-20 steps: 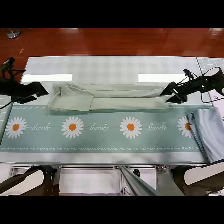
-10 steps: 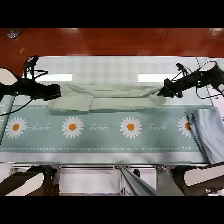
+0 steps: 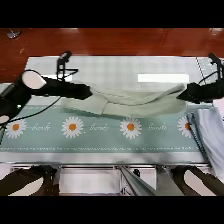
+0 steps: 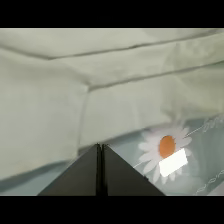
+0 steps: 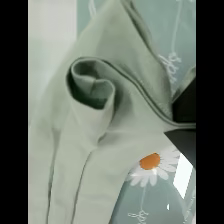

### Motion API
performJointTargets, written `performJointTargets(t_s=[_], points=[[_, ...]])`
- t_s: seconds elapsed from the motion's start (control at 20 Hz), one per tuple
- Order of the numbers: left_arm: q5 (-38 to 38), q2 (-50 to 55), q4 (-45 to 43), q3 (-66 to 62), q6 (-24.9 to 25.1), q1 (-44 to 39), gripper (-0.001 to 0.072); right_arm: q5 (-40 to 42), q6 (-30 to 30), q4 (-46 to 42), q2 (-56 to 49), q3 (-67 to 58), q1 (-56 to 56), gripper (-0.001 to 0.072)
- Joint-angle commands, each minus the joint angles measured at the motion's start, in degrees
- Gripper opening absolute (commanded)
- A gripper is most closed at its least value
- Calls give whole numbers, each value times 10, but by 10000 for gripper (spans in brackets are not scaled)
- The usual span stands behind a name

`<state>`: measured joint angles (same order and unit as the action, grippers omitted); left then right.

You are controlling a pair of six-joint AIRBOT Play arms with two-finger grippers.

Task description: Fold the shirts.

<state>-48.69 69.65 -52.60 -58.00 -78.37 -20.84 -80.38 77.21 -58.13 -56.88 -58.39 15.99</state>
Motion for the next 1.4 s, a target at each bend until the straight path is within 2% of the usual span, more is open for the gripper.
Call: performJointTargets(t_s=[0.0, 0.2, 0.4, 0.6, 0.7, 0.85, 1.0, 1.1, 1.2, 1.35], points=[[136, 57, 17, -12, -40, -115, 26, -13, 31, -9, 143, 81, 3, 19], [135, 211, 17, -119, -69, -203, 26, -32, 57, -9, 204, 101, 3, 19], [67, 352, 27, -256, -109, -277, 27, -35, 64, -5, 209, 101, 3, 19], [-5, 430, 64, -340, -108, -336, 27, -19, 64, -1, 209, 101, 3, 20], [-44, 433, 64, -356, -108, -336, 27, -18, 63, 0, 209, 101, 3, 20], [-81, 406, 63, -366, -104, -274, 27, -14, 64, 9, 208, 100, 2, 20], [-144, 350, 55, -366, -76, -165, 27, -1, 68, 12, 184, 82, -56, 19], [-191, 291, -2, -363, -76, -85, 27, 27, 83, 11, 142, 50, -124, 20], [-198, 204, -87, -335, -87, -10, 27, 74, 96, 10, 83, -2, -193, 19], [-194, 44, -139, -242, -82, 105, 28, 100, 99, 11, -48, -109, -294, 19]])
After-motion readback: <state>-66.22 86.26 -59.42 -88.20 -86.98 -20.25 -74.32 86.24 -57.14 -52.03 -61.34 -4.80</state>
